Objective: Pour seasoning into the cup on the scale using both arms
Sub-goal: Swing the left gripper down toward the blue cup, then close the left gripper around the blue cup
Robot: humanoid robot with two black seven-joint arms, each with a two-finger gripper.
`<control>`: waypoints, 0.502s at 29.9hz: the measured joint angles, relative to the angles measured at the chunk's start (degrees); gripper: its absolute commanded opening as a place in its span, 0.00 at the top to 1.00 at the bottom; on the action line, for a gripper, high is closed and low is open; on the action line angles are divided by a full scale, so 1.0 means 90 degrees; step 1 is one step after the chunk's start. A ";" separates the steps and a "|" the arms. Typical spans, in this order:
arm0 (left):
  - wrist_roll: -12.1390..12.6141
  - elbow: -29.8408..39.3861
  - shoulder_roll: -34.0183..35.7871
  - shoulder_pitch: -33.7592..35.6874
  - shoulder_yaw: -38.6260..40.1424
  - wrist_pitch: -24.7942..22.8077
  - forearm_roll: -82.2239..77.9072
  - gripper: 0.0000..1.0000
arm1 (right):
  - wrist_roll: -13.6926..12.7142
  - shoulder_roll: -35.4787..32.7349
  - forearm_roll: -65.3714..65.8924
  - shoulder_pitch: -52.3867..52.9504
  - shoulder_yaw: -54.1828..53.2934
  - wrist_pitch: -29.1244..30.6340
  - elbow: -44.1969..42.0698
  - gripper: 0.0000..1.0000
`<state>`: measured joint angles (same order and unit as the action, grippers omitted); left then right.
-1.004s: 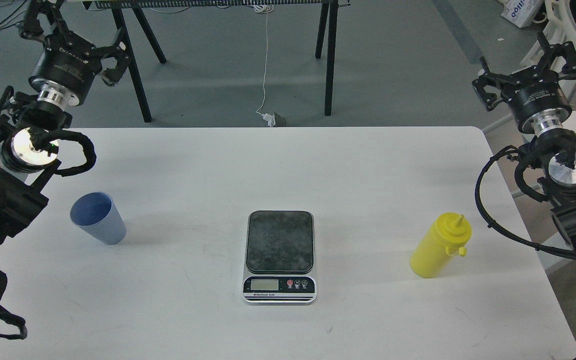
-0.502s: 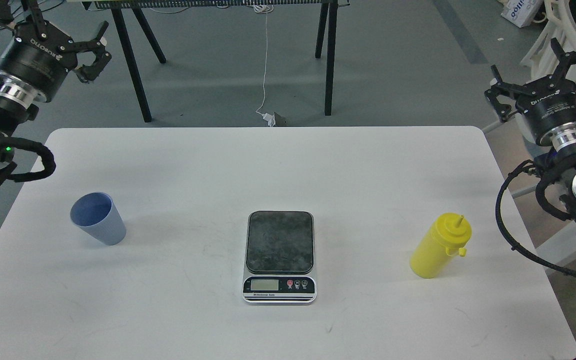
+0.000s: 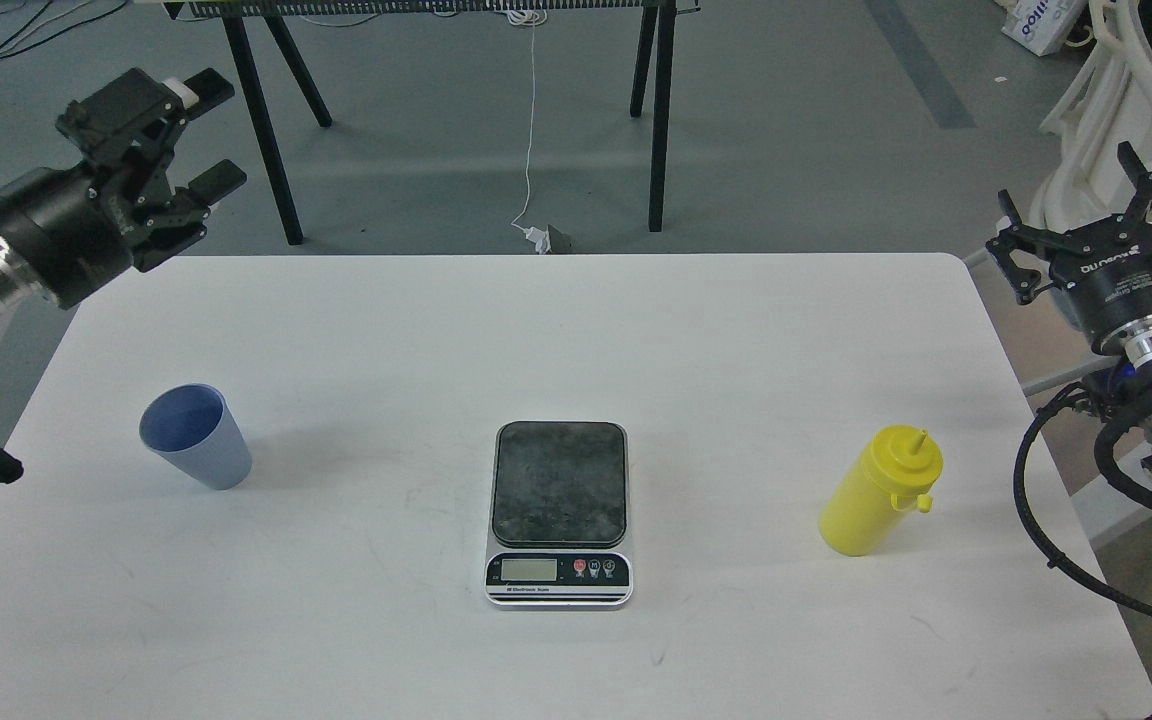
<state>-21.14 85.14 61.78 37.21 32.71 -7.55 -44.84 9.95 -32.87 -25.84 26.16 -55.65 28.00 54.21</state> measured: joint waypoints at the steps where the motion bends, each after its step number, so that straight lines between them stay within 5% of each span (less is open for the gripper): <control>1: 0.0000 0.0006 0.0025 -0.0008 -0.0021 0.0052 -0.0352 0.03 | 0.0003 0.0000 0.0000 -0.0045 -0.0043 0.0000 0.0057 0.00; 15: 0.0034 -0.0524 0.0223 -0.0040 -0.0485 0.0599 -0.3944 0.14 | 0.0006 0.0008 0.0000 -0.0209 -0.0175 0.0000 0.0200 0.00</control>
<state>-20.83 80.43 63.78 36.85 28.35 -2.16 -80.34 10.00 -32.79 -25.84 24.28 -57.22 28.00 56.01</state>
